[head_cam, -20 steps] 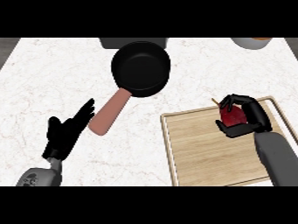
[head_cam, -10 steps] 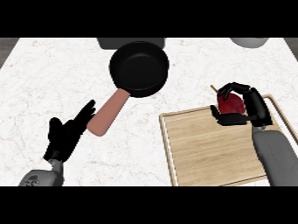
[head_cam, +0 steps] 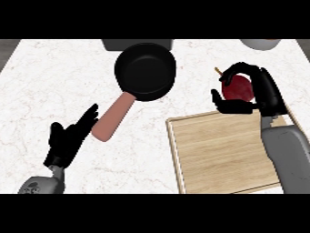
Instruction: Pick the pear from the tray and place it in the pot
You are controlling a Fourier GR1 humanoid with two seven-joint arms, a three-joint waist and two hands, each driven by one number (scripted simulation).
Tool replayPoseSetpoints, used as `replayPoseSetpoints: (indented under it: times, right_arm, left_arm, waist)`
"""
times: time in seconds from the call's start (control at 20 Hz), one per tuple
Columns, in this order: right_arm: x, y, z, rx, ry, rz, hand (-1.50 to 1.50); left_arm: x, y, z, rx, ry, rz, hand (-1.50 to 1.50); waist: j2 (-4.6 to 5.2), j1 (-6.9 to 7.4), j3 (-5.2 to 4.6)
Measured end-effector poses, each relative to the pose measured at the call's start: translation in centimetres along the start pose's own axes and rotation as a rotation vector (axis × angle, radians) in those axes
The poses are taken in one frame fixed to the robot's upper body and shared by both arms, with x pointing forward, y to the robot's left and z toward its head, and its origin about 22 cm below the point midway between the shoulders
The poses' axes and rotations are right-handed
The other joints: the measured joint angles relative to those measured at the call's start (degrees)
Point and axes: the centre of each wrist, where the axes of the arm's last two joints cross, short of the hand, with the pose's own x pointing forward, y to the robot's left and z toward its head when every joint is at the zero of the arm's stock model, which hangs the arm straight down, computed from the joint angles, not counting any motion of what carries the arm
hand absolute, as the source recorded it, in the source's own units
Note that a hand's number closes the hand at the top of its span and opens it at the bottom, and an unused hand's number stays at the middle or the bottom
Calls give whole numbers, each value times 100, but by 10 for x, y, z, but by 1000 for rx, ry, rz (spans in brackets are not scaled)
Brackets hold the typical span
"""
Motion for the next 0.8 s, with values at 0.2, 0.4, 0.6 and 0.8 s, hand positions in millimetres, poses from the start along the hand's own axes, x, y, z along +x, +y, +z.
replayPoseSetpoints:
  times: [0.2, 0.4, 0.6, 0.8]
  right_arm:
    - [36, -5, -22, 5, 5, 64, 150]
    - [83, 3, -55, 32, 13, 121, 150]
    - [115, 15, -86, 80, 33, 187, 150]
    - [134, 38, -109, 135, 56, 264, 150]
  left_arm:
    - [-2, 0, 1, -5, 1, -1, 0]
    - [-3, -2, -4, -14, -2, 2, 0]
    - [0, -11, -6, -19, -11, -4, 0]
    - [3, -13, -7, -20, -11, -13, 0]
  waist:
    - [9, 27, 1]
    - [17, 66, 0]
    - [30, 107, 0]
    - [44, 148, 0]
